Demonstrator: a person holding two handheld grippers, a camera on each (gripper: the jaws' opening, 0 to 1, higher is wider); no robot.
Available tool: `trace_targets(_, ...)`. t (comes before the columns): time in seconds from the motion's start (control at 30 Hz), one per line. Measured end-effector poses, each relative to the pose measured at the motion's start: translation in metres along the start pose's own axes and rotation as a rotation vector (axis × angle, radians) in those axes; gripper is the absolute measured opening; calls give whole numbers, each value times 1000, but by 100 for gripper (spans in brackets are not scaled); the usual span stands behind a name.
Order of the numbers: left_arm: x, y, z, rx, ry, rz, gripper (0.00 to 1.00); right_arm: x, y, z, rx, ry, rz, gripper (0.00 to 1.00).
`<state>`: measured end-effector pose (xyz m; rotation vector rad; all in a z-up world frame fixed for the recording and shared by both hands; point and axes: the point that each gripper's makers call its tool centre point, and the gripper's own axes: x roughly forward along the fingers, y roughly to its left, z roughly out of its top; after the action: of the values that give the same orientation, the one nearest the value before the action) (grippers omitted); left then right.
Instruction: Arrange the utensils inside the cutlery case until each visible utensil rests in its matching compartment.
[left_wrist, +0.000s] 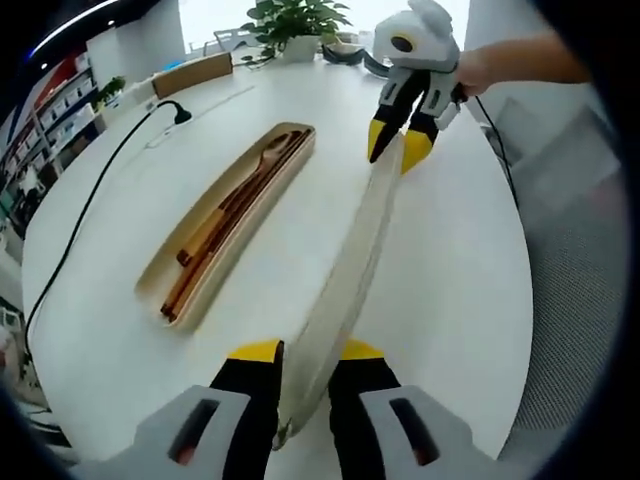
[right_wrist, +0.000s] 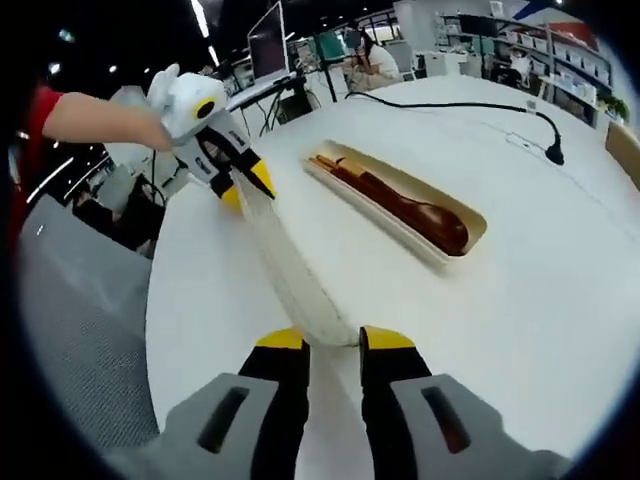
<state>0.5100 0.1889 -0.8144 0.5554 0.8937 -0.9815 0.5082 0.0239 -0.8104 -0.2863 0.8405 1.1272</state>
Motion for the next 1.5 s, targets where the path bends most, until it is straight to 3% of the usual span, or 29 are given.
trace_targets(0.07, 0, 0, -1, 33, 5, -8, 15, 0, 0, 0, 7, -24, 8, 12)
trace_targets(0.13, -1, -2, -2, 45, 13, -13, 14, 0, 2, 2, 78, -76, 48, 11)
trace_targets(0.2, -1, -1, -2, 37, 11, -19, 14, -2, -5, 3, 105, -135, 32, 10)
trace_targets(0.23, -1, -1, -2, 34, 12, -20, 14, -2, -4, 2, 119, -130, 37, 10)
trace_targets(0.27, -1, -1, -1, 72, 7, -28, 13, -2, -3, 2, 100, -126, 37, 10)
trace_targets(0.33, 0, -6, 0, 146, -5, -59, 10, 0, -3, 6, -29, -130, 22, 12)
trace_targets(0.53, 1, -6, -2, 155, 23, -55, 6, 4, -15, 10, -154, -69, -21, 19)
trace_targets(0.73, 2, -7, -2, 204, 44, -70, 6, 8, -20, 23, -244, -79, -26, 27)
trace_targets(0.8, 1, -8, -2, 225, 46, -76, 5, 11, -16, 27, -259, -93, 2, 24)
trace_targets(0.87, 1, -10, -2, 248, 35, -94, 5, 18, -6, 23, -275, -66, 69, 14)
trace_targets(0.97, 1, -9, -3, 239, 27, -100, 6, 24, -9, 18, -306, -59, 66, 10)
trace_targets(1.03, 1, -9, -3, 230, 28, -99, 6, 18, -2, 17, -271, -67, 112, 9)
trace_targets(1.07, 1, -8, -3, 232, 28, -96, 6, 15, 12, 12, -204, -45, 197, 8)
trace_targets(1.1, 1, -8, -4, 232, 29, -99, 7, 14, 13, 12, -167, -45, 203, 8)
trace_targets(1.17, 2, -3, -2, 250, 21, -81, 12, 8, 13, 16, -203, -74, 203, 7)
trace_targets(1.2, 2, -2, -1, 270, 20, -73, 15, 6, 21, 16, -102, -71, 235, 7)
trace_targets(1.23, 1, -2, -1, 280, 17, -72, 16, 1, 25, 22, -44, -110, 266, 7)
trace_targets(1.27, 1, -1, -1, 279, 19, -69, 17, -1, 24, 27, -38, -143, 259, 7)
trace_targets(1.3, 1, 0, -1, 275, 18, -63, 18, -5, 25, 29, 21, -149, 269, 7)
trace_targets(1.33, 1, 1, -1, 275, 16, -55, 21, -11, 31, 34, 122, -175, 305, 7)
trace_targets(1.37, 1, 3, 0, 275, 12, -44, 23, -15, 31, 44, 103, -257, 312, 6)
trace_targets(1.47, 2, 2, 0, 273, -10, -59, 29, -23, 47, 34, 318, -180, 395, 6)
trace_targets(1.5, 2, 1, 0, 269, -14, -58, 30, -23, 41, 36, 316, -203, 355, 6)
